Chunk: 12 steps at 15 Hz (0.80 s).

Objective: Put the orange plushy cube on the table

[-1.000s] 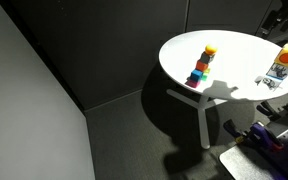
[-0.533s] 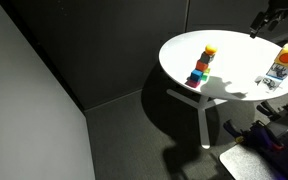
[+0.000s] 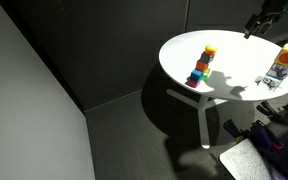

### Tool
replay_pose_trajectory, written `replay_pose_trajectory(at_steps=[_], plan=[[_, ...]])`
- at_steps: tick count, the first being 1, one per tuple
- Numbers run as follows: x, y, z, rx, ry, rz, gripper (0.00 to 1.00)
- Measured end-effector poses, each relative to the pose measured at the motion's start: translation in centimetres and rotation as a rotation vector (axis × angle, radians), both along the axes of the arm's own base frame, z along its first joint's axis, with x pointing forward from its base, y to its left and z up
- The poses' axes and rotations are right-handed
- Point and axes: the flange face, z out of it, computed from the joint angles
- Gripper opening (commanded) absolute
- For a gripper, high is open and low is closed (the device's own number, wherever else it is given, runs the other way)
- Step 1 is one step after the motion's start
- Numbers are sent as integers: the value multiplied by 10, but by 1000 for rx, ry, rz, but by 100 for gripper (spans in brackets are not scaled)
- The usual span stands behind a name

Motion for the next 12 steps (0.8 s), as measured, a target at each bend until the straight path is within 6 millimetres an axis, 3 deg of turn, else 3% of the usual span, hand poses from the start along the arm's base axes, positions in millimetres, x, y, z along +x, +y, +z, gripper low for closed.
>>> replay_pose_trajectory(at_steps=[12], plan=[[30, -57, -27, 71, 130, -69, 100]])
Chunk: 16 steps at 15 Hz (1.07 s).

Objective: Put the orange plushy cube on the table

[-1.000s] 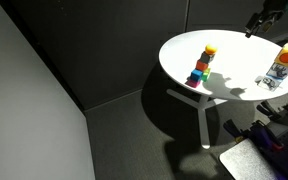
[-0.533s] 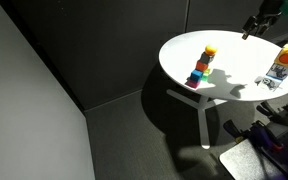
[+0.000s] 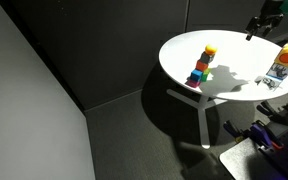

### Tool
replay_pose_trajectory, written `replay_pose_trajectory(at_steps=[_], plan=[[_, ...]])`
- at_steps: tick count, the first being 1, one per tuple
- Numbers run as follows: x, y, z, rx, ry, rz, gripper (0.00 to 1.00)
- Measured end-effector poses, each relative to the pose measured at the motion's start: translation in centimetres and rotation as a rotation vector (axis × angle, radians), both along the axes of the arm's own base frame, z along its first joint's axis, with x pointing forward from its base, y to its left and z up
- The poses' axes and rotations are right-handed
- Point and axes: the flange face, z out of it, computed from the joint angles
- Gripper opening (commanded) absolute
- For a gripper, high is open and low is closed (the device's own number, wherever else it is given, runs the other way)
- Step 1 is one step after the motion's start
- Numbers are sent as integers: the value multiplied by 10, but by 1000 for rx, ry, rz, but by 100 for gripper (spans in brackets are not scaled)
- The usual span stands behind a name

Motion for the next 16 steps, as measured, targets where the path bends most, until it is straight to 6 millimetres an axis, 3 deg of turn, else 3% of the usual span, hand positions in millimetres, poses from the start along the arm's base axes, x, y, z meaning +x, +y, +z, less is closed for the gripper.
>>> replay_pose_trajectory(at_steps=[16], plan=[[0, -50, 1, -3, 56, 212, 100]])
